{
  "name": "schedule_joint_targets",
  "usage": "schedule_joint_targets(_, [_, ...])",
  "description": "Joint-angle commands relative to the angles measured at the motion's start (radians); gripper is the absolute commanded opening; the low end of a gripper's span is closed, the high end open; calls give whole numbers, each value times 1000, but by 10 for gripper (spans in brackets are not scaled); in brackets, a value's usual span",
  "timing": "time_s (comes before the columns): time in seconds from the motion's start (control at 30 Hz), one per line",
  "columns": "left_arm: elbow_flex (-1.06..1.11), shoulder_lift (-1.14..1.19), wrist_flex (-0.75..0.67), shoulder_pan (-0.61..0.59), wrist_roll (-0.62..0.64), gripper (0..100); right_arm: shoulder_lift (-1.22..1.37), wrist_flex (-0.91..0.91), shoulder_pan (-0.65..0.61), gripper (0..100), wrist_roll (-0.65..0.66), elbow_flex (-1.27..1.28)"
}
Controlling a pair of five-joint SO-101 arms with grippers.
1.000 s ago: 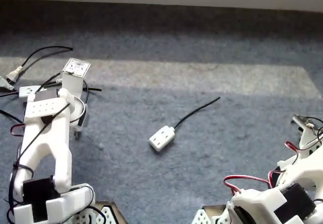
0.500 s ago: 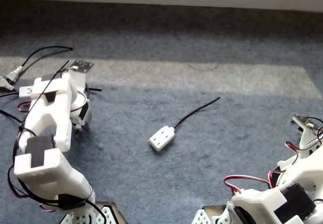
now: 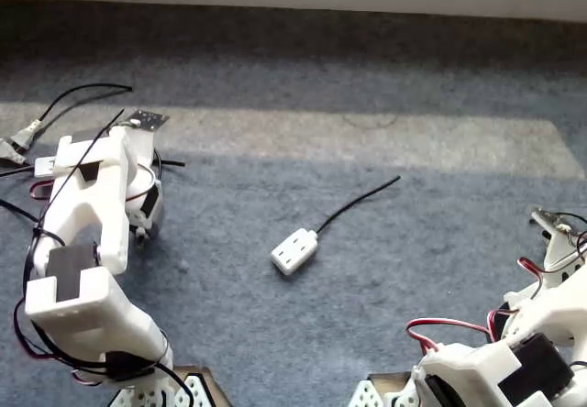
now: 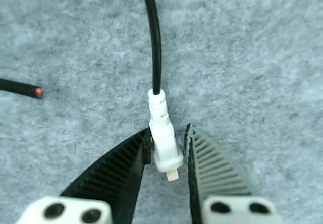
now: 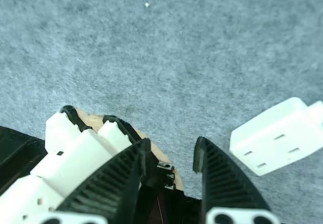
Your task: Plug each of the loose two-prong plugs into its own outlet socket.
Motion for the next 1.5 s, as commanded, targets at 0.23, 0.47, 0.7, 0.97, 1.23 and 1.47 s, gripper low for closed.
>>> schedule_joint_targets(0.23, [-24,-7,-25,-10,-63,14,-39,4,7,149,14,-2])
schedule_joint_targets(0.47, [-50,-18,-18,1,-66,14,-39,4,-1,149,9,-2])
schedule_joint_targets(0.7, [-295,-18,161,104,-58,14,-39,8,-2,149,9,-2])
schedule_joint_targets(0.97, [-745,-19,482,315,124,14,-48,44,-44,149,-31,-2])
schedule_joint_targets(1.23, [-716,-64,485,498,422,17,-48,74,-174,149,-193,-7])
schedule_joint_targets(1.47, [-667,-219,485,664,545,17,-48,73,-318,149,-351,-12])
